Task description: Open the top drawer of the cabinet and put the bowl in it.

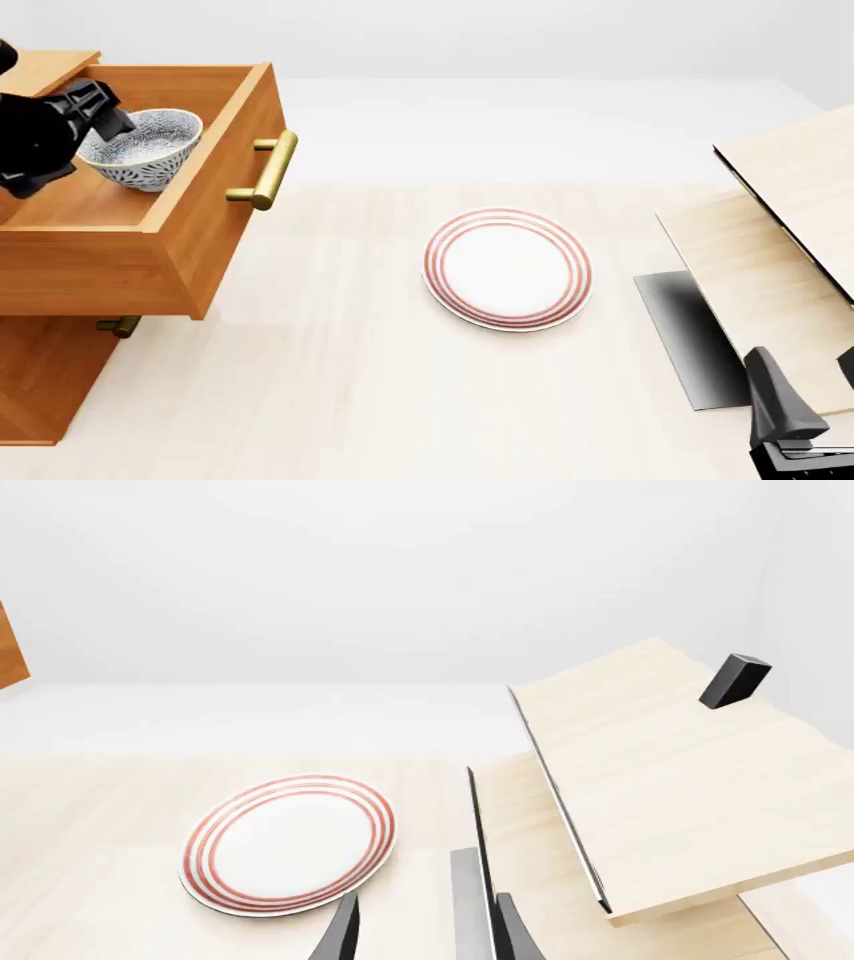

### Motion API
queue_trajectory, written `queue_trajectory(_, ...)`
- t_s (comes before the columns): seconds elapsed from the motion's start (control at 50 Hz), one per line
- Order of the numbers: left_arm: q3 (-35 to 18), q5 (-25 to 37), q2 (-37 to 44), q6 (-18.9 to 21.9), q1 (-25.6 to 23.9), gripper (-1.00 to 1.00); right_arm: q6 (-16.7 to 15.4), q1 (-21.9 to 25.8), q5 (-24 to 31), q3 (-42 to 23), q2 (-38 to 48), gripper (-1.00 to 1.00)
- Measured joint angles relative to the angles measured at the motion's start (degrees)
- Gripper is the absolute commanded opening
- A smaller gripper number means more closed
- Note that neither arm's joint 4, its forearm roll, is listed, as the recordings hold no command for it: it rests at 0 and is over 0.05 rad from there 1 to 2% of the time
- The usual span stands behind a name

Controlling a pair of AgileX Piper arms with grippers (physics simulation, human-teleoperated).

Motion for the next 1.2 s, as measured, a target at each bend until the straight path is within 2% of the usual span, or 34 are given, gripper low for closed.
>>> queue_trajectory(0.72,-4.0,9.8,-7.75,2.26,-2.25,1.0,0.0,0.0,0.0,0.0,0.0,1.0)
queue_trajectory(1.2,-10.23,17.91,-10.98,5.84,-5.79,1.0,0.0,0.0,0.0,0.0,0.0,1.0)
